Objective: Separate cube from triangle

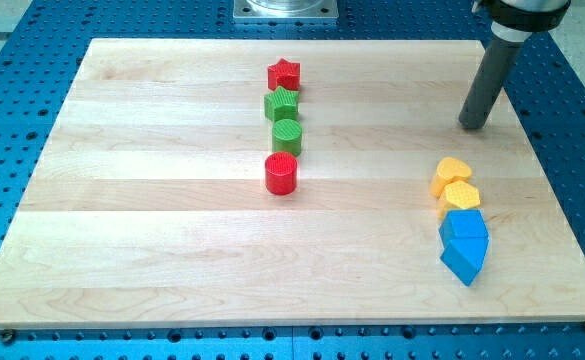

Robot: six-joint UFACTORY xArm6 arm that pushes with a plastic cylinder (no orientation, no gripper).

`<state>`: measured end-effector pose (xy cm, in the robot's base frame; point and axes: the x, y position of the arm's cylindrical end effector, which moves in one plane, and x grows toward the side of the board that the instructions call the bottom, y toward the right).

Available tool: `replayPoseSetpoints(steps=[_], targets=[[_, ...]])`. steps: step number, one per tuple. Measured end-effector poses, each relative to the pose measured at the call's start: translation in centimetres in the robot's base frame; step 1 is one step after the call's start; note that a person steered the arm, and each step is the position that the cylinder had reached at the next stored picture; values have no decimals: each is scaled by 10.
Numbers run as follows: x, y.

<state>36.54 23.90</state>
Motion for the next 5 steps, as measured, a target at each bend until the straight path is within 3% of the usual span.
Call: replayPoseSetpoints(steps=[4,5], targets=[[-11,-14],[14,60]])
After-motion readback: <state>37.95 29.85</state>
